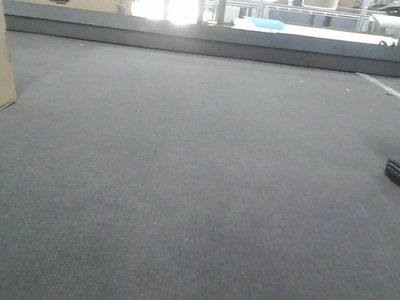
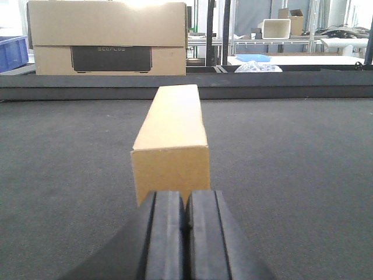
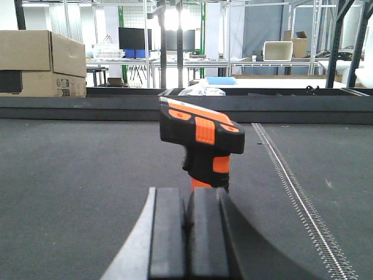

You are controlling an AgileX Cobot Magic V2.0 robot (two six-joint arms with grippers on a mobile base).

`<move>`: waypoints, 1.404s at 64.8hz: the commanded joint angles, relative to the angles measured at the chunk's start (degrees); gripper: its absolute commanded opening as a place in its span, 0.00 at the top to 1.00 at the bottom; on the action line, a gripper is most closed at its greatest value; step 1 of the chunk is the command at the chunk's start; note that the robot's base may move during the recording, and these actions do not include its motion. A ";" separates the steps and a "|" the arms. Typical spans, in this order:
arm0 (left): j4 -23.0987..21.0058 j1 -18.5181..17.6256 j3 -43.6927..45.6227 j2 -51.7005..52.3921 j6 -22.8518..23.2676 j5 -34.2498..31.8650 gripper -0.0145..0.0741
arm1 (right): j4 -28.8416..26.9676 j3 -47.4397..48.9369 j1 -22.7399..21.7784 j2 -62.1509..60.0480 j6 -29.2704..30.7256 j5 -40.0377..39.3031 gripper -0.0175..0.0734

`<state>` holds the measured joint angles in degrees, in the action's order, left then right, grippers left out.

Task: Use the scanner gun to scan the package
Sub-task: 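Move the left gripper down onto the cardboard box and grasp it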

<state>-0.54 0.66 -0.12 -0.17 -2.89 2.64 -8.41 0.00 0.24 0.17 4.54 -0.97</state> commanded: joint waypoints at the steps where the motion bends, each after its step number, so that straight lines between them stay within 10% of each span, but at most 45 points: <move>1: -0.36 -0.42 0.12 0.17 0.39 -1.06 0.96 | -0.01 0.00 -0.13 -0.17 0.07 -0.81 0.99; 91: 0.54 -0.30 0.12 0.17 0.06 -6.92 0.96 | -0.01 0.00 -0.13 -0.17 0.07 -0.81 0.99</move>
<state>-0.54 0.66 -0.12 -0.17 -2.89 0.00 -8.41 0.00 0.24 0.17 4.54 -0.97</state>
